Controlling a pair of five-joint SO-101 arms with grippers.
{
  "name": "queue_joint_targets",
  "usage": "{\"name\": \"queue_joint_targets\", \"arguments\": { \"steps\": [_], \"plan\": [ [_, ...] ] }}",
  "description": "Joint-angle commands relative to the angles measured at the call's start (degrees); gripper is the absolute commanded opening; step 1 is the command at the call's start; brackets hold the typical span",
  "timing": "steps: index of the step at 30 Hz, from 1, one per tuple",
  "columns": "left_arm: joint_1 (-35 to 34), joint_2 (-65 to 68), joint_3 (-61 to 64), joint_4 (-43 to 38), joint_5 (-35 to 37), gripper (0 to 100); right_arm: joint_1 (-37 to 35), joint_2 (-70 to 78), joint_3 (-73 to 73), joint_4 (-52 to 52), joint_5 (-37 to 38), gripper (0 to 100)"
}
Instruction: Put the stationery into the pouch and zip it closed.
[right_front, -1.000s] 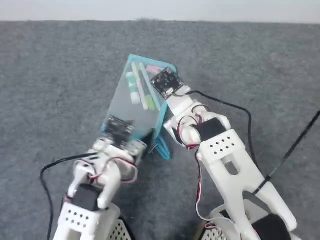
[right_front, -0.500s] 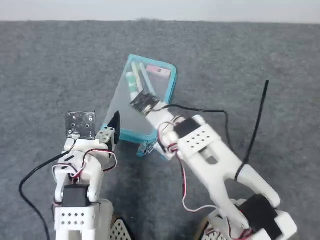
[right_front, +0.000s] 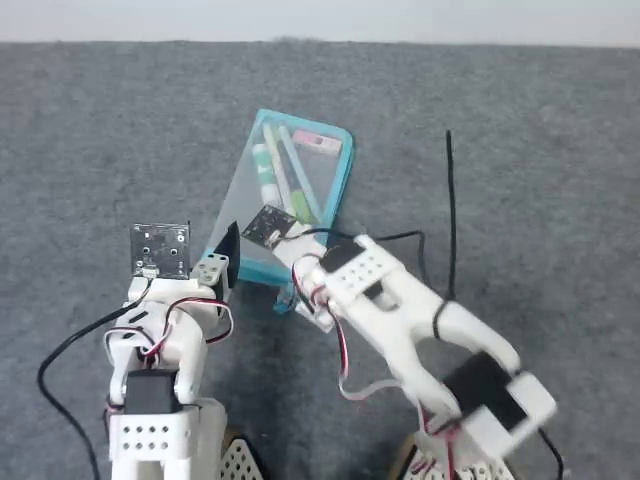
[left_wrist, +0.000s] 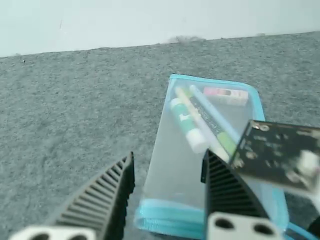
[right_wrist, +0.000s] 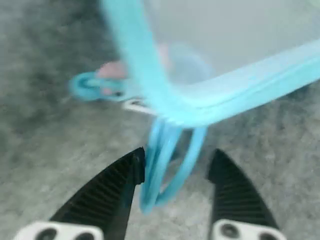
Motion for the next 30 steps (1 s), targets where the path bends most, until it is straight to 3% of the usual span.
{"name": "queue_joint_targets", "arguments": {
  "steps": [1, 7, 12, 17, 22, 26, 30],
  "plan": [
    [-0.18, -0.70, -2.95, -2.11, 0.97, 21, 7.78, 4.70, -8.88, 2.33, 0.97, 0.0],
    [0.09, -0.70, -2.15, -2.90, 0.79, 21, 21.23, 4.26, -11.69, 11.56, 1.76, 0.6],
    [0.09, -0.70, -2.15, -2.90, 0.70, 21, 30.73, -5.76, -0.62, 10.42, 5.80, 0.6],
    [0.18, -0.70, -2.15, -2.90, 0.70, 21, 35.38, -17.63, 8.62, 10.33, 7.38, 0.6],
    [0.00, -0.70, -2.15, -2.90, 0.70, 21, 35.56, -28.88, 14.15, 13.93, 10.64, 3.3],
    [0.18, -0.70, -2.15, -2.90, 0.70, 21, 31.69, -37.93, 14.59, 17.36, 11.78, 19.1],
    [0.09, -0.70, -2.15, -2.90, 0.70, 21, 22.37, -44.00, 14.59, 20.88, 13.80, 29.8]
  ]
}}
